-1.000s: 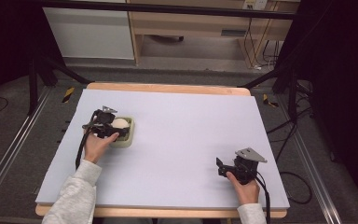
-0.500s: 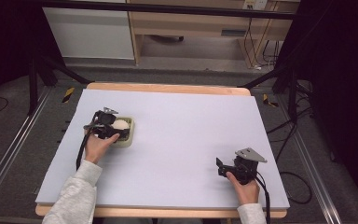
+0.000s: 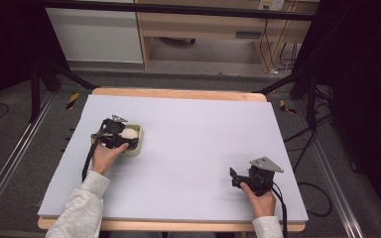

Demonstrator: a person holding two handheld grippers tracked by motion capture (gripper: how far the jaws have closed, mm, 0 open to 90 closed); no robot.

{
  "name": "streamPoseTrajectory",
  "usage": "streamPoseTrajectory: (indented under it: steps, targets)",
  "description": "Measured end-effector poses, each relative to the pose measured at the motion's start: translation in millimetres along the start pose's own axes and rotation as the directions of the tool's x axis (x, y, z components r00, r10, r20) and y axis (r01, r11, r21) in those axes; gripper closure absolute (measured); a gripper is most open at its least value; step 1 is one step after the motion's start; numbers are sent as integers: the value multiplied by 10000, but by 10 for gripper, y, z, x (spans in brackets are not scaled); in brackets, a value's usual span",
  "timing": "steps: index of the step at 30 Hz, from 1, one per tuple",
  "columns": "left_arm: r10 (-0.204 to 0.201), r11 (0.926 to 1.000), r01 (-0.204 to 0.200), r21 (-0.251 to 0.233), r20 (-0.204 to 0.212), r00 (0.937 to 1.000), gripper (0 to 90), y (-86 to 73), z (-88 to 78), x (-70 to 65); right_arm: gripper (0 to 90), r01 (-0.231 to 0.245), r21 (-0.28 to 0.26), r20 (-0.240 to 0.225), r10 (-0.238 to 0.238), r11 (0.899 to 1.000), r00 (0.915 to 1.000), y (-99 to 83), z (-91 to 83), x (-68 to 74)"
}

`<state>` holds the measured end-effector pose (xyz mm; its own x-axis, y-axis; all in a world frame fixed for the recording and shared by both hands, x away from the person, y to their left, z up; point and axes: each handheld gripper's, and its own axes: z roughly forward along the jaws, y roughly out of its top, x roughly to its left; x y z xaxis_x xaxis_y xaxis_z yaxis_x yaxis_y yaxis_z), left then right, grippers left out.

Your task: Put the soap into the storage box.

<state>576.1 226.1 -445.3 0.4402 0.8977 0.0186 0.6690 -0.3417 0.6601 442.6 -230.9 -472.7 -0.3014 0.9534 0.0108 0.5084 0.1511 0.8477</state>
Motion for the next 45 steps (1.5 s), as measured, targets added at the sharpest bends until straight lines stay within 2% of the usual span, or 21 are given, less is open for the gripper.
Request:
streamPoseTrajectory:
  steps: [7,10,13,16,23,26,32,35,38,42,45]
  targets:
    - [20,10000,-22,-94,-119,9999,237,-4,-7,-9,38,22,-33,25,-22,10000,10000,1,-3,0]
    - [-85,9994,87,-331,68,9999,227,3,-60,13,38,25,-36,27,-25,10000,10000,1,-4,-1]
    - [-166,9983,170,-557,69,9998,218,10,-106,1,38,13,-23,24,-12,10000,10000,1,-3,-1]
    - [-58,9982,61,-598,49,10000,200,16,-149,-13,38,-10,-45,11,10,10000,10000,5,-9,4]
    - [-87,9940,87,-1088,6,10000,182,17,-300,-51,38,-54,-44,41,54,10000,10000,-3,-17,-15]
    - [-226,9912,242,-1298,141,9996,181,-3,-371,-70,38,-69,-49,49,69,10000,10000,-3,-20,-18]
    - [-391,9823,472,-1812,478,9981,220,-122,-532,-118,38,-147,-76,104,148,9999,9998,1,-26,-34]
    - [-209,9776,335,-2076,622,9978,248,-199,-596,-166,39,-92,-87,177,93,9999,9998,-7,-26,-50]
    - [-75,9734,262,-2277,825,9966,252,-288,-647,-231,40,-244,-24,138,245,9997,9996,-10,-30,-58]
    - [126,9695,78,-2452,814,9966,252,-397,-716,-296,40,-261,-6,225,261,9997,9994,-16,-28,-72]
    - [257,9681,2,-2506,1001,9946,235,-505,-768,-304,41,-275,-5,201,275,9996,9994,-21,-31,-81]
